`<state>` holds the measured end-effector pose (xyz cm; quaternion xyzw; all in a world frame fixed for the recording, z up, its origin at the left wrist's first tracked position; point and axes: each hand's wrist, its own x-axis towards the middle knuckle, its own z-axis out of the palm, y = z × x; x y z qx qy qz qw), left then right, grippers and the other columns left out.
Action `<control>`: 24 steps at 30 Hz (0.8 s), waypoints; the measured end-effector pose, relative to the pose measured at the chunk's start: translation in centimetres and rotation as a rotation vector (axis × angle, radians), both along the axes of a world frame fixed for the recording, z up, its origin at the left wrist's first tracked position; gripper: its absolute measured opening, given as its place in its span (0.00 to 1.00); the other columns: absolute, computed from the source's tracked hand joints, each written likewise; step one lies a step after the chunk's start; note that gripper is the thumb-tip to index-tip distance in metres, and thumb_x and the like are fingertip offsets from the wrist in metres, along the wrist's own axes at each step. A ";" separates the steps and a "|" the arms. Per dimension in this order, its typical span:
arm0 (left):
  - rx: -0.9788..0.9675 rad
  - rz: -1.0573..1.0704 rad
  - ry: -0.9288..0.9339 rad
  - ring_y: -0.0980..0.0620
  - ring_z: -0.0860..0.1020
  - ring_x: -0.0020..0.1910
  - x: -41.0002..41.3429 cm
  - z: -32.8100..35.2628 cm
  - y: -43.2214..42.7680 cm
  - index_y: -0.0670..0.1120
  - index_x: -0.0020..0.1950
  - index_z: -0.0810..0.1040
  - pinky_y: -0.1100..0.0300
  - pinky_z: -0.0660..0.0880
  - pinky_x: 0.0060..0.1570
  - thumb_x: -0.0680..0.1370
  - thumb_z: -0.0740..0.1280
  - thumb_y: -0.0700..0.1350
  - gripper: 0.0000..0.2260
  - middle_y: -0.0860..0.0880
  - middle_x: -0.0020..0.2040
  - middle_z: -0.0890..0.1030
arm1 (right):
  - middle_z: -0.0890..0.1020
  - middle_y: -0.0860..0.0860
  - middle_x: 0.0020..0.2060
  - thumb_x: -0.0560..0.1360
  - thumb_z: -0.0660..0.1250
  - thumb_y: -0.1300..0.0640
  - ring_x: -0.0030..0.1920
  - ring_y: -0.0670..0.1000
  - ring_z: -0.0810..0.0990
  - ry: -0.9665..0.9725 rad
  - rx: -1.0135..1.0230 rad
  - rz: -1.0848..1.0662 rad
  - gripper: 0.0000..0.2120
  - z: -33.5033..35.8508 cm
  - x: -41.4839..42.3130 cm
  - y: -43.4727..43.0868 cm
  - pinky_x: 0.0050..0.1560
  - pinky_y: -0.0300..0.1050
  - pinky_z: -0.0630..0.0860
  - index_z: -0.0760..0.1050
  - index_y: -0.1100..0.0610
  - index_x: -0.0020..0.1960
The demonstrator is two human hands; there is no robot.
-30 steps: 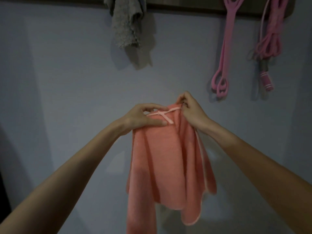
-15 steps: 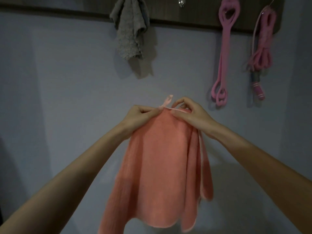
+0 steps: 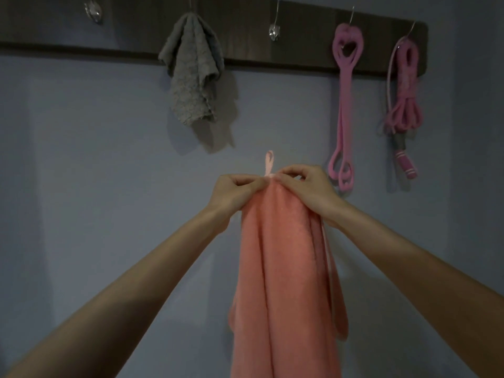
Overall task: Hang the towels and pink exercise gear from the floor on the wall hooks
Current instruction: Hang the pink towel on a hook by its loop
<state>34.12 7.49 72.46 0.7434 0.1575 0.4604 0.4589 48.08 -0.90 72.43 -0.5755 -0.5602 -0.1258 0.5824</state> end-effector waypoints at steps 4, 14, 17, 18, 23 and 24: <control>0.089 -0.002 -0.061 0.65 0.75 0.26 2.1 2.1 0.6 0.47 0.48 0.84 0.75 0.70 0.27 0.74 0.71 0.47 0.06 0.56 0.36 0.81 | 0.81 0.41 0.39 0.73 0.69 0.55 0.37 0.31 0.75 -0.054 0.007 -0.024 0.05 2.3 2.1 1.1 0.42 0.26 0.68 0.82 0.53 0.46; 0.191 0.102 -0.198 0.63 0.79 0.30 9.0 9.4 3.5 0.52 0.40 0.82 0.69 0.74 0.33 0.72 0.71 0.54 0.07 0.59 0.35 0.83 | 0.81 0.46 0.39 0.75 0.67 0.58 0.34 0.34 0.75 -0.068 0.060 0.120 0.04 9.1 8.5 4.7 0.40 0.25 0.69 0.80 0.54 0.44; 0.239 0.110 -0.212 0.63 0.79 0.30 10.3 11.9 4.4 0.51 0.42 0.82 0.66 0.72 0.35 0.72 0.72 0.51 0.05 0.57 0.38 0.82 | 0.80 0.48 0.38 0.75 0.65 0.59 0.33 0.37 0.76 -0.036 0.040 0.190 0.04 11.2 9.4 4.9 0.37 0.25 0.70 0.78 0.54 0.44; 0.257 0.115 -0.217 0.63 0.78 0.31 10.8 12.9 4.7 0.51 0.43 0.81 0.66 0.73 0.36 0.72 0.72 0.51 0.05 0.57 0.39 0.82 | 0.79 0.47 0.38 0.76 0.65 0.58 0.35 0.39 0.76 -0.027 0.013 0.192 0.04 12.0 9.9 5.0 0.37 0.27 0.71 0.77 0.53 0.44; 0.342 0.130 -0.144 0.56 0.73 0.42 12.4 17.6 6.8 0.52 0.49 0.81 0.63 0.68 0.40 0.73 0.70 0.52 0.07 0.57 0.43 0.79 | 0.79 0.49 0.35 0.77 0.63 0.54 0.36 0.46 0.77 0.236 -0.157 0.502 0.08 14.6 11.8 5.8 0.38 0.38 0.74 0.78 0.56 0.46; 0.342 0.123 -0.137 0.55 0.72 0.42 12.5 18.3 7.1 0.52 0.50 0.80 0.63 0.67 0.40 0.74 0.69 0.52 0.08 0.57 0.43 0.78 | 0.80 0.49 0.34 0.77 0.62 0.54 0.34 0.45 0.77 0.321 -0.167 0.622 0.09 14.7 12.0 6.2 0.37 0.38 0.75 0.78 0.57 0.46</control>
